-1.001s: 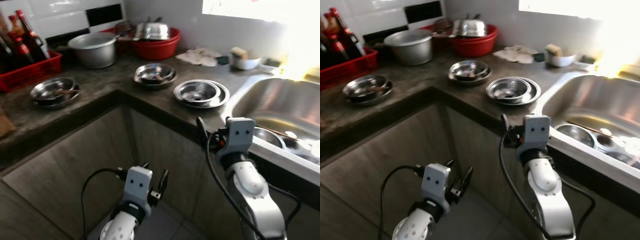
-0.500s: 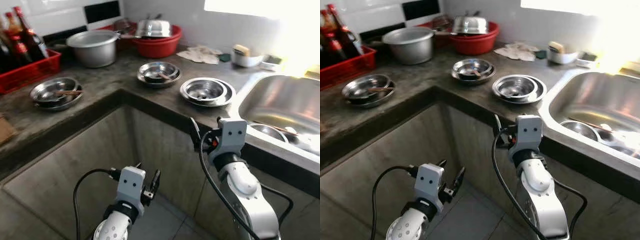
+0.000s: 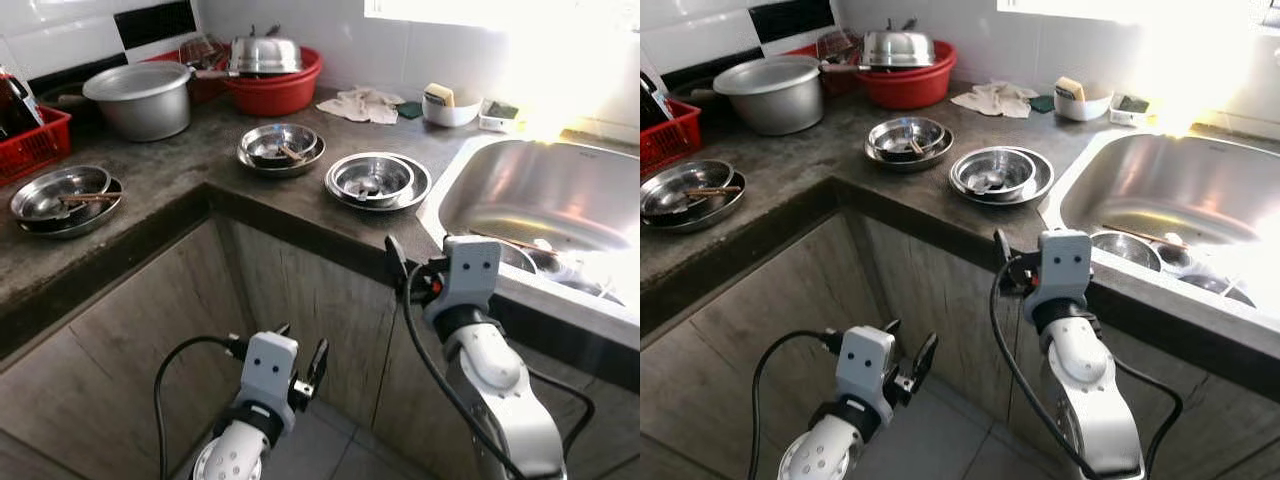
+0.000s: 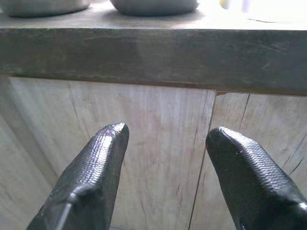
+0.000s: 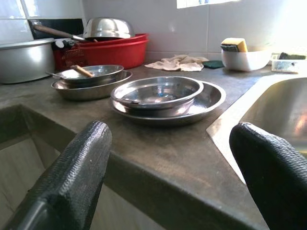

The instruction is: Kitchen organization

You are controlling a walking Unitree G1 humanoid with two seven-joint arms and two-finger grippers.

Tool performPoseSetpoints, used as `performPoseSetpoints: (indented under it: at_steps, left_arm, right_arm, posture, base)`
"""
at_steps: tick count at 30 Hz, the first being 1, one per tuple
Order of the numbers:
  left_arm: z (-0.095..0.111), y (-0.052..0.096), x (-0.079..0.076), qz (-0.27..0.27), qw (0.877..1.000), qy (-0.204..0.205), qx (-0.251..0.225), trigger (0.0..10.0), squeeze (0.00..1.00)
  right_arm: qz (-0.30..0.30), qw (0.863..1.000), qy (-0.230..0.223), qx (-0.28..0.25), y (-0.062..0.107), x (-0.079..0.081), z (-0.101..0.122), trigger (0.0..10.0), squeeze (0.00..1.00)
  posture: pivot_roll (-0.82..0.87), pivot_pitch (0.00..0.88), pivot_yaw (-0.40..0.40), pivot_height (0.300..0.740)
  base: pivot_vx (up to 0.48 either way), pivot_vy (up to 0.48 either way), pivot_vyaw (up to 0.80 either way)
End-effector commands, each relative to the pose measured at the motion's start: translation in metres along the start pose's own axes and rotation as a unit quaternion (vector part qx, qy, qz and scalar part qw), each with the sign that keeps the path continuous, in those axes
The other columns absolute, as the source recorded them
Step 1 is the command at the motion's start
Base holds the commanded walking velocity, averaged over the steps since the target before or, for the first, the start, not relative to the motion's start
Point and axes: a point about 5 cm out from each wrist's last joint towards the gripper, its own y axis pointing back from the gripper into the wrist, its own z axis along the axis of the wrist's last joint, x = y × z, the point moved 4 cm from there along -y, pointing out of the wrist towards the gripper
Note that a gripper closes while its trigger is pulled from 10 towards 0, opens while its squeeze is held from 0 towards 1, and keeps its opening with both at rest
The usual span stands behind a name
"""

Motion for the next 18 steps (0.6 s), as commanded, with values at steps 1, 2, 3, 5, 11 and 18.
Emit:
performPoseSetpoints:
  at_steps: [1,2,3,5,11,18]
  left_arm:
    - [0.0012,0.0004,-0.0017,-0.005,1.000,-0.003,-0.003,10.0,0.00]
    - [0.0013,0.0004,-0.0018,-0.005,1.000,-0.002,-0.003,10.0,0.00]
    - [0.0012,0.0004,-0.0018,-0.005,1.000,-0.003,-0.003,10.0,0.00]
    - [0.0011,0.0006,-0.0021,-0.006,1.000,-0.003,-0.004,10.0,0.00]
    - [0.0003,0.0010,-0.0019,-0.007,1.000,-0.004,-0.004,10.0,0.00]
    - [-0.0005,0.0000,-0.0005,-0.001,1.000,0.000,-0.002,10.0,0.00]
  right_arm:
    - [0.000,1.000,0.001,-0.010,-0.0028,-0.0005,0.0037,10.0,0.00]
    - [0.000,1.000,0.001,-0.010,-0.0032,-0.0008,0.0040,10.0,0.00]
    - [0.000,1.000,0.001,-0.011,-0.0037,-0.0011,0.0043,10.0,0.00]
    - [-0.001,1.000,0.002,-0.013,-0.0047,-0.0019,0.0050,10.0,0.00]
    - [0.002,1.000,0.003,-0.018,-0.0063,-0.0026,0.0063,10.0,0.00]
    - [0.007,1.000,0.003,-0.023,-0.0080,-0.0026,0.0088,10.0,0.00]
  posture:
    - [0.02,0.061,0.010,0.740]
    - [0.02,0.061,0.011,0.740]
    - [0.02,0.061,0.011,0.740]
    - [0.02,0.058,0.012,0.740]
    - [0.02,0.050,0.015,0.740]
    - [0.02,0.048,0.013,0.740]
  base:
    - [0.281,0.000,0.00]
    - [0.285,0.000,0.00]
    - [0.285,0.000,0.00]
    - [0.289,0.000,0.00]
    - [0.291,0.000,0.00]
    - [0.080,0.000,0.00]
